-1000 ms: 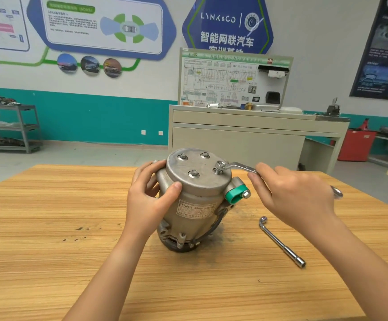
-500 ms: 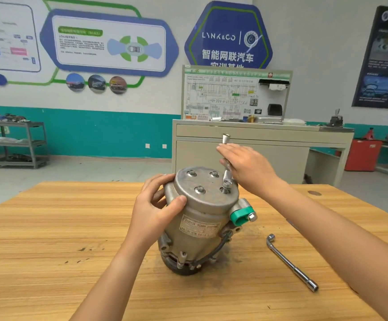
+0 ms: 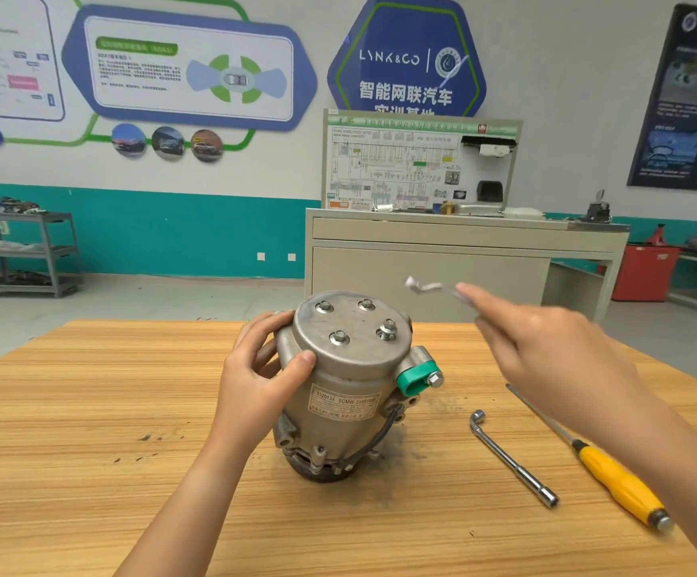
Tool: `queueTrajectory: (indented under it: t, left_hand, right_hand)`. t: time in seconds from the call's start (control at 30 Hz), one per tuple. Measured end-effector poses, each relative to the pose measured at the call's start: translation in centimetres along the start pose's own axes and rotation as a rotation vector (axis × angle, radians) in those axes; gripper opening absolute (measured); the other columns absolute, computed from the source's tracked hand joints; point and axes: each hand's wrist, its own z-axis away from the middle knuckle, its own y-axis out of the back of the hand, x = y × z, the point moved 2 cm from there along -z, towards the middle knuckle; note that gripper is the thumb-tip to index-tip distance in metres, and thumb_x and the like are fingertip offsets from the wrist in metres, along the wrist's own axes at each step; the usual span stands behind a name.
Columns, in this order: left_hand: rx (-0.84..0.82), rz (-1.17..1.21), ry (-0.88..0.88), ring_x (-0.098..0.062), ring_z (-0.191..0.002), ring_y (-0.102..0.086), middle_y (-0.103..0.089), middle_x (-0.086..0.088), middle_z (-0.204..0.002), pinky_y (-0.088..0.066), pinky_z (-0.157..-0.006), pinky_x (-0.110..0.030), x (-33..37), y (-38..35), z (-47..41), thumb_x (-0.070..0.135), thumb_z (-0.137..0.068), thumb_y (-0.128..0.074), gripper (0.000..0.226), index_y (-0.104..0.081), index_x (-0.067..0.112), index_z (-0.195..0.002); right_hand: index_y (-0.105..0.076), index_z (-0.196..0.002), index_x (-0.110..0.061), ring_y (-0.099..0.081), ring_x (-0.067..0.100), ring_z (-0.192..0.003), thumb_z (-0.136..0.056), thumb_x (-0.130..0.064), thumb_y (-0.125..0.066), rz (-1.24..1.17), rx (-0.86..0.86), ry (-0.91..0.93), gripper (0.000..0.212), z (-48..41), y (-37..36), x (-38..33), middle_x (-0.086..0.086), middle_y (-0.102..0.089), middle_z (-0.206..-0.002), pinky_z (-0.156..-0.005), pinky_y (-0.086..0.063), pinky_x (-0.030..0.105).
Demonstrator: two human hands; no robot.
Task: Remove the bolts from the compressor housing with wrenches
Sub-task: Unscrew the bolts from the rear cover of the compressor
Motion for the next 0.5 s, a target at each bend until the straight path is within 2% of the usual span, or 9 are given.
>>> queueTrajectory:
  t: [0.07, 0.13, 0.23, 0.37, 0.43, 0.5]
  left_hand:
    - [-0.005, -0.001, -0.005, 0.012, -0.097, -0.059, -0.052, 0.001, -0.128, -0.052, -0.081, -0.014, 0.0, -0.1, 0.0, -0.002, -0.081, -0.065, 0.042, -0.059, 0.032, -0.105]
    - [-0.010, -0.006, -0.002, 0.014, -0.096, -0.058, -0.051, 0.003, -0.129, -0.051, -0.078, -0.012, 0.0, -0.2, 0.0, 0.000, -0.081, -0.065, 0.041, -0.059, 0.033, -0.105]
    - [-0.004, -0.015, -0.006, 0.015, -0.096, -0.057, -0.050, 0.003, -0.131, -0.051, -0.080, -0.013, -0.1, -0.2, 0.1, 0.002, -0.081, -0.066, 0.041, -0.058, 0.034, -0.105]
    - [0.004, -0.025, 0.005, 0.015, -0.101, -0.055, -0.047, 0.001, -0.136, -0.052, -0.085, -0.017, -0.1, -0.5, 0.2, 0.004, -0.081, -0.067, 0.041, -0.058, 0.036, -0.106]
    - [0.009, -0.025, 0.002, 0.015, -0.102, -0.054, -0.046, 0.000, -0.136, -0.051, -0.085, -0.016, 0.1, -0.7, 0.3, 0.005, -0.081, -0.067, 0.041, -0.058, 0.036, -0.106]
    - [0.012, -0.036, -0.013, 0.018, -0.100, -0.054, -0.047, 0.001, -0.134, -0.049, -0.081, -0.009, 0.2, -1.1, 0.3, 0.005, -0.080, -0.068, 0.042, -0.057, 0.037, -0.105]
  right_hand:
    - [-0.016, -0.140, -0.048, -0.058, 0.017, -0.076, -0.096, -0.040, -0.024, 0.081, -0.073, -0.018, 0.045, 0.9, -0.4, -0.8, -0.009, -0.062, -0.083, -0.054, -0.038, 0.029]
    - [-0.010, -0.141, -0.047, -0.058, 0.017, -0.082, -0.098, -0.037, -0.024, 0.093, -0.101, -0.032, 0.046, 1.2, -0.8, -1.5, -0.010, -0.060, -0.087, -0.056, -0.035, 0.029]
    - [-0.005, -0.142, -0.042, -0.056, 0.018, -0.081, -0.098, -0.029, -0.028, 0.149, -0.134, -0.063, 0.051, 1.1, -1.5, -2.2, -0.009, -0.048, -0.078, -0.052, -0.029, 0.029]
    - [0.000, -0.146, -0.030, -0.046, 0.022, -0.072, -0.094, -0.014, -0.033, 0.366, -0.226, -0.069, 0.063, 0.7, -1.3, -3.4, -0.003, -0.033, -0.070, -0.042, -0.014, 0.027]
    - [0.002, -0.146, -0.021, -0.051, 0.023, -0.074, -0.090, -0.007, -0.035, 0.416, -0.257, -0.041, 0.069, 0.7, -1.2, -4.1, -0.002, -0.040, -0.075, -0.041, -0.015, 0.027]
    - [0.001, -0.147, -0.014, -0.060, 0.025, -0.087, -0.088, -0.003, -0.035, 0.416, -0.287, -0.029, 0.069, 0.5, -1.4, -4.8, 0.004, -0.052, -0.095, -0.040, -0.017, 0.027]
